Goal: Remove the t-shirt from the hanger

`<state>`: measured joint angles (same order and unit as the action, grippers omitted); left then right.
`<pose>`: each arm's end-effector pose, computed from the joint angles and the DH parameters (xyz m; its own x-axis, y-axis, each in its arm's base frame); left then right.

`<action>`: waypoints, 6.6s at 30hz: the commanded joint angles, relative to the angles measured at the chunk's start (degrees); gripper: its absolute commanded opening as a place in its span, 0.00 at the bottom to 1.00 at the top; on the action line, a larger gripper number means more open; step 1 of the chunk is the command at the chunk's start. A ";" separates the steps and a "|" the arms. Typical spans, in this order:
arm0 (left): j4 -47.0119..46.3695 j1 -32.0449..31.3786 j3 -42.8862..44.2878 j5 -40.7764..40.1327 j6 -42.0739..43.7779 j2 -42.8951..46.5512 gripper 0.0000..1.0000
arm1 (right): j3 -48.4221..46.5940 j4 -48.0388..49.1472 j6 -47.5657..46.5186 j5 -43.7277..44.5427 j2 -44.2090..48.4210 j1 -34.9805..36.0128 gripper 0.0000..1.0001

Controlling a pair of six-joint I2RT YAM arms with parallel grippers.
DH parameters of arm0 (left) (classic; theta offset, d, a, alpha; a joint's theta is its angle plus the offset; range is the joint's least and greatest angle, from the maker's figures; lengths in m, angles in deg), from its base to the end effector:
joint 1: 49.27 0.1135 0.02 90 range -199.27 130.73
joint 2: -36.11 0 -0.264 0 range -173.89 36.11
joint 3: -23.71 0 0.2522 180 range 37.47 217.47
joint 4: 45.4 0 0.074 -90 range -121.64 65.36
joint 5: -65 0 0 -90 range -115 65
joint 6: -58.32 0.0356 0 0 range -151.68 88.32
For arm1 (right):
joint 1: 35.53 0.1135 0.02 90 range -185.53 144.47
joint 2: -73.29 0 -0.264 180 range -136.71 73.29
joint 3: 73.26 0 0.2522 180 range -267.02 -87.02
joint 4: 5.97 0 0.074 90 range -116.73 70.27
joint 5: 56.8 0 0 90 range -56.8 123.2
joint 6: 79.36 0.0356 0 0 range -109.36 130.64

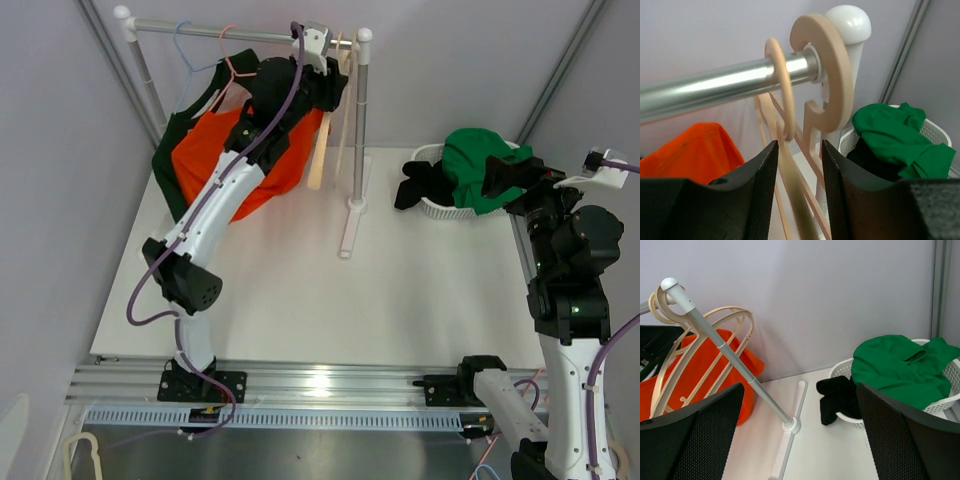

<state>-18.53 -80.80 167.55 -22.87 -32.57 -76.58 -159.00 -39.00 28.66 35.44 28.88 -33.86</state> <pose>0.3803 -0.2349 0.4957 0.0550 -0.0520 -0.9971 0.5551 0.8317 -0.0127 0.1292 0.0024 0.4806 0.1402 0.3133 -0.9392 -0.0356 0.9496 0.3115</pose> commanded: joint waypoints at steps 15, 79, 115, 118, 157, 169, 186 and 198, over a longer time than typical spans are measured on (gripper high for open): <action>-3.62 2.52 -24.52 -8.82 4.67 27.33 0.66 | 2.11 -0.33 1.49 -4.79 1.25 0.44 1.00; 11.85 29.07 6.40 20.10 -12.82 -0.43 0.01 | 4.04 1.07 -0.79 -4.44 -0.33 1.05 1.00; 26.36 18.36 -1.02 -10.43 -19.32 20.03 0.01 | 10.46 14.33 -11.33 -17.35 -8.06 34.78 0.99; 27.67 14.50 -4.99 -18.45 -20.82 25.57 0.01 | 11.78 21.87 -13.71 -19.81 -12.19 43.66 0.99; 30.05 4.11 -28.04 -22.79 -29.52 45.36 0.01 | 3.96 52.75 -10.55 -14.90 -49.38 72.42 0.97; 25.66 4.02 -30.59 -23.21 -28.47 41.42 0.01 | 12.82 49.42 -10.81 -13.16 -40.78 79.61 0.00; 39.63 1.03 -33.38 -6.63 -24.87 55.08 0.01 | 27.95 37.59 -5.90 25.33 -25.83 87.72 0.00; 48.42 1.12 -45.53 -13.91 -21.88 83.68 0.01 | 26.04 19.45 -5.96 38.81 -4.73 67.29 0.00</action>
<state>28.31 -79.42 125.04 -35.37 -55.78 9.04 -128.25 -17.95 25.92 71.35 21.54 39.62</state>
